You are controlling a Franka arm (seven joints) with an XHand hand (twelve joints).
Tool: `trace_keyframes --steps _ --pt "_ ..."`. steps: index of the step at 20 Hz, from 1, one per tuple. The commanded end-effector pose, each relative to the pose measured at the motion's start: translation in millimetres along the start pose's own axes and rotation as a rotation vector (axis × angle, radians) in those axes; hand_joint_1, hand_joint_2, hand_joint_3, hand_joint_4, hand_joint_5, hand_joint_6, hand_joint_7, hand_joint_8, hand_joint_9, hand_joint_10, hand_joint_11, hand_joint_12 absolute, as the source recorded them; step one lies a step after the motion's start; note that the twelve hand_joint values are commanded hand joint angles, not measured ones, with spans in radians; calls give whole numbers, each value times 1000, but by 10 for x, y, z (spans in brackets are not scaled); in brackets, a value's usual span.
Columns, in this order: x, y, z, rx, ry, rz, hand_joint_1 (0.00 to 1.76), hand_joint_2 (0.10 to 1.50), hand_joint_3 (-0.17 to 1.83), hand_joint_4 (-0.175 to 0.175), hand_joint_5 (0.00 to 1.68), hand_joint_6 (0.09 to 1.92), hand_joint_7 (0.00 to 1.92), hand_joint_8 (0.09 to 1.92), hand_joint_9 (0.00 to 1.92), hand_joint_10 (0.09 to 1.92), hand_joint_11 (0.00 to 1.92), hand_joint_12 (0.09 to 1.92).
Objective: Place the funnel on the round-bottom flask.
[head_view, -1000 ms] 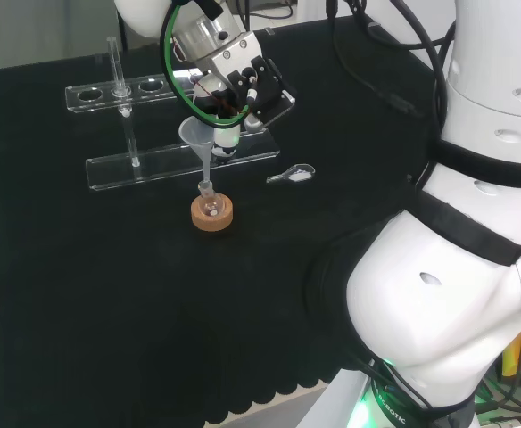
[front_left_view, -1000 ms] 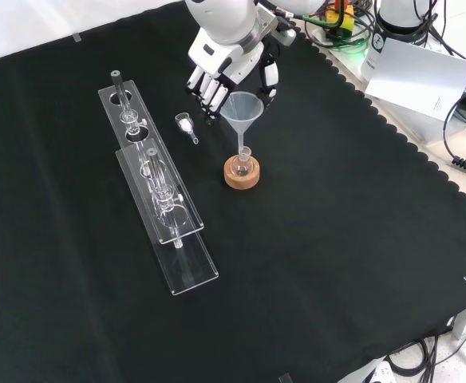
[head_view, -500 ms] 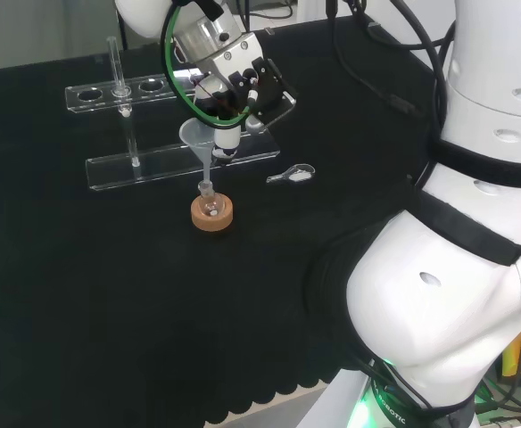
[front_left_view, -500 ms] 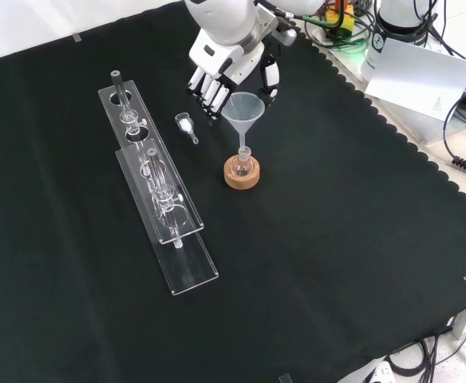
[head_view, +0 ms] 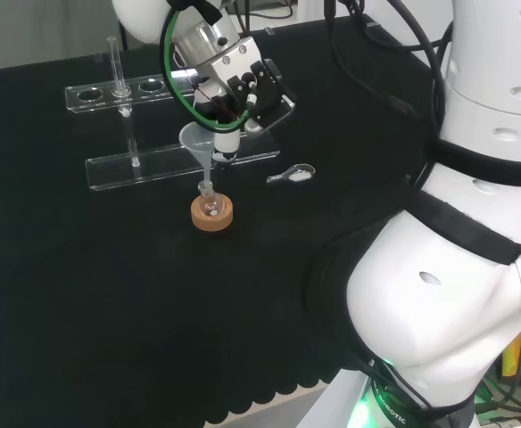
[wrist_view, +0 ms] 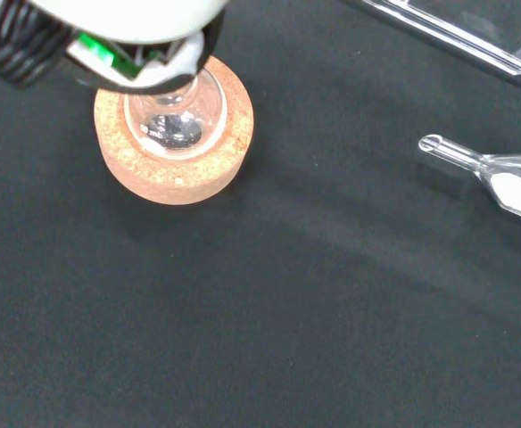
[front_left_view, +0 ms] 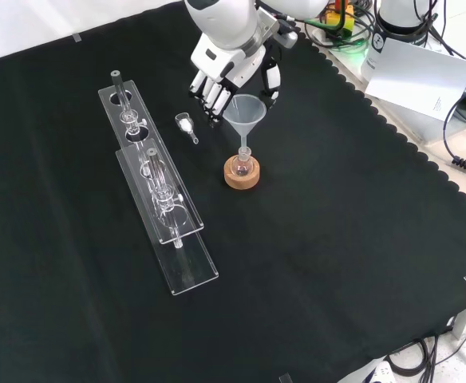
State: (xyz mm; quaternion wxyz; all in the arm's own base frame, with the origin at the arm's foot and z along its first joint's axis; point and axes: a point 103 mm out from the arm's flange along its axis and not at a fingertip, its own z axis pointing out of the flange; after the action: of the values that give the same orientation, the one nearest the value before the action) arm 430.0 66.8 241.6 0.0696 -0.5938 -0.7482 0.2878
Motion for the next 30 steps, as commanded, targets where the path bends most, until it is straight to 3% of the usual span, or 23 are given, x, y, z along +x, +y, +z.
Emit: trace_keyframes --steps 1,9,16,30 --pt "17 29 11 0 0 1 962 689 790 5 482 982 388 727 616 582 255 1348" --pt "14 96 35 -14 -12 7 962 688 790 5 482 982 388 728 615 583 253 1348" --pt "53 137 73 -2 -65 16 963 688 791 5 482 982 387 728 614 583 251 1348" --pt "19 144 108 25 -66 24 968 685 791 5 483 981 383 728 609 585 247 1348"
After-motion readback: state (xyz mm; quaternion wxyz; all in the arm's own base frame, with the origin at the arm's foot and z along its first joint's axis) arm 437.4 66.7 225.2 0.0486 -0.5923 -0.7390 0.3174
